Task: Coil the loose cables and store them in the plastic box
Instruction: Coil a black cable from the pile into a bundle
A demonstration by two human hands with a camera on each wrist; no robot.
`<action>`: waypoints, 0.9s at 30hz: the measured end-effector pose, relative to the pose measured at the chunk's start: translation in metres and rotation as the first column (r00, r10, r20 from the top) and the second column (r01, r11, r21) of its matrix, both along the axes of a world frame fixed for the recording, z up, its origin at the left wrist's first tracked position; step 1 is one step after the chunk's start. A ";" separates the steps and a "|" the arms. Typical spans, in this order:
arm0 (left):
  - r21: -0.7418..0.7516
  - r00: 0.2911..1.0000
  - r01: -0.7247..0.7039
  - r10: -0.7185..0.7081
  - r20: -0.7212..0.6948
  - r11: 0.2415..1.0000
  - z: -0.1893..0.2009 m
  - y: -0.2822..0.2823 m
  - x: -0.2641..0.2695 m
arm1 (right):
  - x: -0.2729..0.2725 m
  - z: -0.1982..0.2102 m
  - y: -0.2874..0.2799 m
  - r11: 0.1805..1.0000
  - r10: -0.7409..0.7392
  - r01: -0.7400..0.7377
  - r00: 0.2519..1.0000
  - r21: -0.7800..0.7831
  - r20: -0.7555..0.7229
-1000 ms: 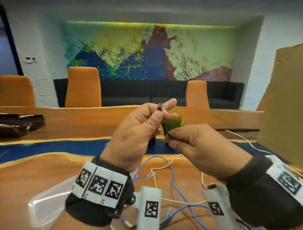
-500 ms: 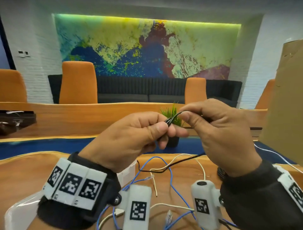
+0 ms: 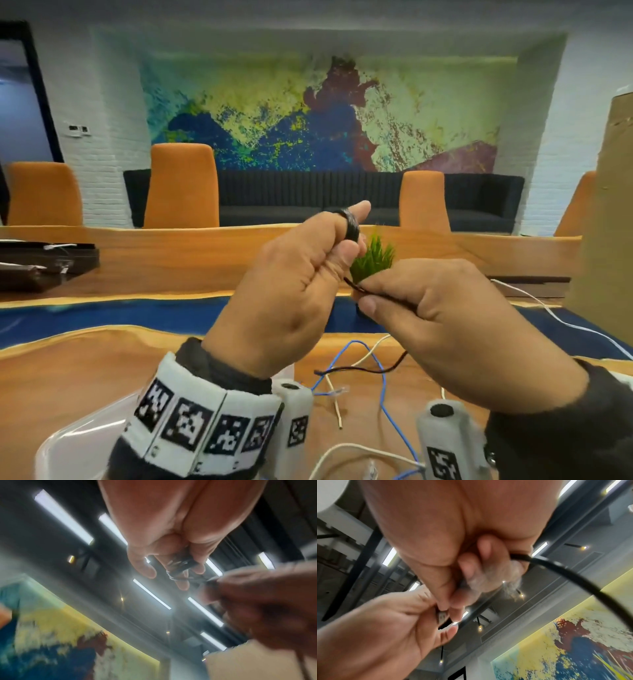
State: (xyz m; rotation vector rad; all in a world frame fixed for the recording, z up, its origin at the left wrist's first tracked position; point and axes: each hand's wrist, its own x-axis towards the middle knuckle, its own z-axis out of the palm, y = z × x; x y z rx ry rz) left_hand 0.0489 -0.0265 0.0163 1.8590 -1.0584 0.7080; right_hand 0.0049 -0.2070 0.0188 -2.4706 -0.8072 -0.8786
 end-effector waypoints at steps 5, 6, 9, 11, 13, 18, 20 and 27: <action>0.123 0.997 -0.039 0.046 -0.055 0.992 0.002 0.008 0.004 | -0.007 0.012 -0.010 0.975 -0.001 -0.053 0.970 0.216 0.243; 0.118 0.995 0.008 0.004 -0.101 0.993 0.002 0.008 0.002 | -0.006 0.012 -0.011 0.958 -0.015 -0.064 0.962 0.278 0.274; 0.125 0.952 0.187 -0.149 -0.267 0.974 0.002 0.004 -0.004 | 0.004 0.006 -0.012 0.909 -0.064 -0.066 0.953 0.411 0.295; -0.001 0.846 0.351 -0.318 -0.427 0.936 -0.001 0.001 -0.007 | 0.010 0.002 -0.010 0.867 -0.097 -0.059 0.954 0.495 0.284; -0.311 0.601 0.500 -0.582 -0.548 0.808 -0.001 0.000 -0.009 | 0.015 -0.002 -0.009 0.828 -0.116 -0.031 0.968 0.560 0.224; -0.667 0.528 0.417 -0.762 -0.375 0.618 0.003 -0.003 -0.005 | 0.014 -0.009 -0.003 0.977 -0.090 0.103 0.993 0.189 -0.072; -0.440 0.832 0.277 -0.443 -0.335 0.854 0.001 0.000 0.000 | 0.005 -0.005 0.002 0.999 -0.048 0.051 0.986 0.019 -0.160; 0.252 0.994 -0.048 0.070 -0.078 0.966 -0.008 -0.003 0.004 | 0.004 0.003 -0.009 0.996 -0.036 0.026 0.993 0.090 0.109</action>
